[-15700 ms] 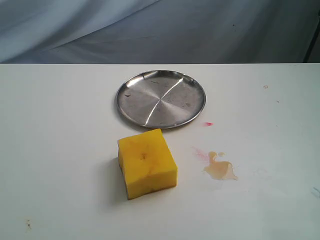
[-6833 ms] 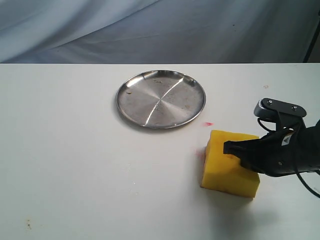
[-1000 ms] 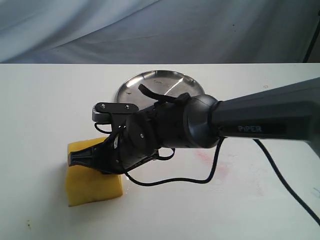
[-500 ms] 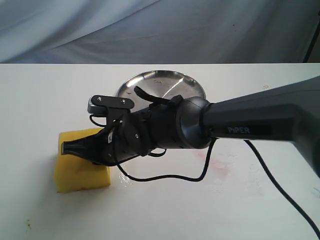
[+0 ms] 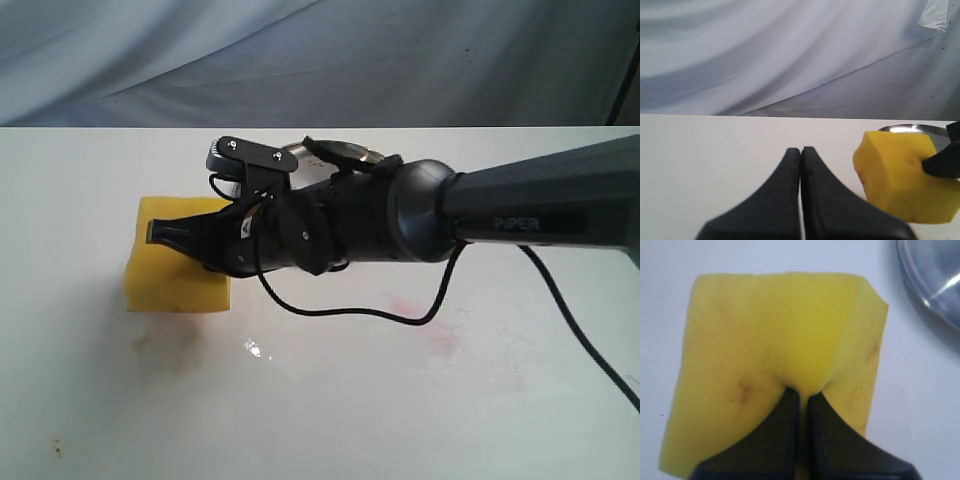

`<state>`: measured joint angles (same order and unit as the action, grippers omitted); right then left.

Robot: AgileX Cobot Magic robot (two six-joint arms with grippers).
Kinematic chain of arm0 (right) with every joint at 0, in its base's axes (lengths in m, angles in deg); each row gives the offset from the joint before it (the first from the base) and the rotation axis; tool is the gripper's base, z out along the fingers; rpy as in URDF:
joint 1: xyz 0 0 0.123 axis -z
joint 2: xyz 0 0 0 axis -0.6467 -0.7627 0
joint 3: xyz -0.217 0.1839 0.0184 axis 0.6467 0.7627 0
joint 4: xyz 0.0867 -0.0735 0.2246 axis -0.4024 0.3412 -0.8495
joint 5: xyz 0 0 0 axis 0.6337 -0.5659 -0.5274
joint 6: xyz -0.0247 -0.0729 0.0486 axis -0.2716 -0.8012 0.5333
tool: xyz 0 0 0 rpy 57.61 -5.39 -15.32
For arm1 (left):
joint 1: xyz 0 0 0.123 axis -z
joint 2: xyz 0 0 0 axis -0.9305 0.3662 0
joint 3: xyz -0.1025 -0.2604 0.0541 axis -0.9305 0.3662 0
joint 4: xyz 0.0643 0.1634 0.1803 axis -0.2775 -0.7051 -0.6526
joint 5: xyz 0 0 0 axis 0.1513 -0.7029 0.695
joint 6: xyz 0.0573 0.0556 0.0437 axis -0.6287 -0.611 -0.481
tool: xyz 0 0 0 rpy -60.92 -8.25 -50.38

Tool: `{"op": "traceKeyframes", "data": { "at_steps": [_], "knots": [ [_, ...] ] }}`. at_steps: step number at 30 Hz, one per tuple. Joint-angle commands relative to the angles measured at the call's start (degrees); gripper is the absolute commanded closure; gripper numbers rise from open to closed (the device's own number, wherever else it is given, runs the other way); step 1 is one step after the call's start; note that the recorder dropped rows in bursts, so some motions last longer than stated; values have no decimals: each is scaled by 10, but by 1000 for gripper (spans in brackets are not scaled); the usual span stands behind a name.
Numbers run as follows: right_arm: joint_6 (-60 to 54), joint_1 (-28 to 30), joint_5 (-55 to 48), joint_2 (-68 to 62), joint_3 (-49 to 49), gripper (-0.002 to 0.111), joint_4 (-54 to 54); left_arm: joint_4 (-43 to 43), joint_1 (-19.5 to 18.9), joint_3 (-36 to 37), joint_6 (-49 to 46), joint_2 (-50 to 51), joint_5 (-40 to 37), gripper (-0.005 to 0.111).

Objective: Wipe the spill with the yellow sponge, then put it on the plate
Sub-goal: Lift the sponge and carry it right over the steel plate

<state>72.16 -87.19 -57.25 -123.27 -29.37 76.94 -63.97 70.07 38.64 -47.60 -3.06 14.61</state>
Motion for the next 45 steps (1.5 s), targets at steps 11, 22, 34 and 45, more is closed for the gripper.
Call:
{"op": "traceKeyframes", "data": {
  "at_steps": [11,22,34,45],
  "knots": [
    [2,65,17,105,73,108,26,0,0,3,2,-1,2,105],
    [2,159,12,214,184,108,106,0,0,3,-1,-1,2,105],
    [3,204,5,208,190,108,114,0,0,3,2,-1,2,105],
    [-1,229,-14,88,65,108,112,0,0,3,1,-1,2,105]
  ]
}}
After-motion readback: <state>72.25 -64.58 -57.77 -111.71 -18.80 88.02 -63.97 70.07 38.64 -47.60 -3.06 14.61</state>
